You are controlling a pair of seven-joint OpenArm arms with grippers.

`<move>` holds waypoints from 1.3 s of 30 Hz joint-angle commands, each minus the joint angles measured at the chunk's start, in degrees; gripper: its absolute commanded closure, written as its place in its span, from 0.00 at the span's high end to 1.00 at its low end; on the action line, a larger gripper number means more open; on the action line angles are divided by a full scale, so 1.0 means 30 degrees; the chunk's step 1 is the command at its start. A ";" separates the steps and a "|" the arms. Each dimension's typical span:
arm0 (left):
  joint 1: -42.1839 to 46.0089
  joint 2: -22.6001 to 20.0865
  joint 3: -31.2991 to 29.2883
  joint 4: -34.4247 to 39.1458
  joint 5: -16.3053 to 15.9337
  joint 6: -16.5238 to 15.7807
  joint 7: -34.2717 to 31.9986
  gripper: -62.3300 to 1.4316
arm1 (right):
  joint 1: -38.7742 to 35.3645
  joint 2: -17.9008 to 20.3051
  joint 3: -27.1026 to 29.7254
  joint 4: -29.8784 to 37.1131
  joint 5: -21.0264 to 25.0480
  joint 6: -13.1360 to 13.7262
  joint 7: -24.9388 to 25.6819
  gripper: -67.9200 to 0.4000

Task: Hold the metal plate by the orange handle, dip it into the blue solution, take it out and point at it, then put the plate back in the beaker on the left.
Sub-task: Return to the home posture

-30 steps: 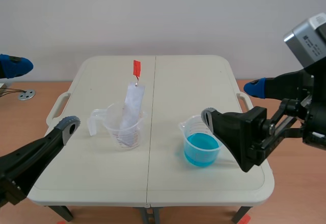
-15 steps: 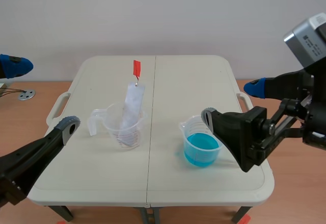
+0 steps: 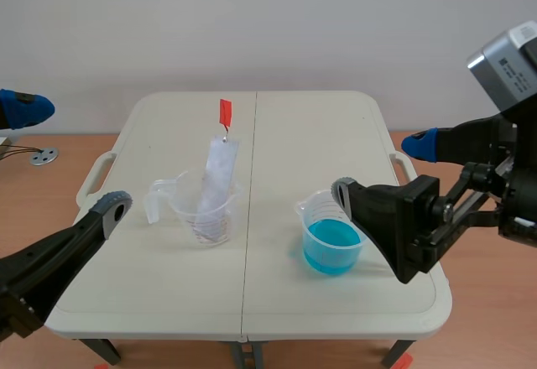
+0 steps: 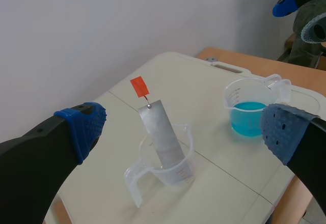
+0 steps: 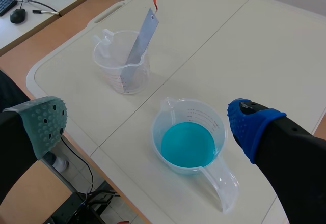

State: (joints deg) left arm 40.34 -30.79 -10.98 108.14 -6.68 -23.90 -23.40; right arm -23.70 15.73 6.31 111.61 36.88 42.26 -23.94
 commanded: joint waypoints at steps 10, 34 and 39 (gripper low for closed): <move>0.0146 0.0036 0.0015 0.0138 -0.0255 0.0044 -0.0262 1.00 | 0.0182 0.0087 0.0022 0.0211 0.0138 0.0153 0.0226 0.98; 0.0146 0.0036 0.0015 0.0138 -0.0255 0.0044 -0.0262 1.00 | 0.0182 0.0087 0.0022 0.0211 -0.0291 0.0153 0.0226 0.98; 0.0146 0.0036 0.0015 0.0138 -0.0255 0.0044 -0.0262 1.00 | 0.0182 0.0087 0.0022 0.0211 -0.0291 0.0153 0.0226 0.98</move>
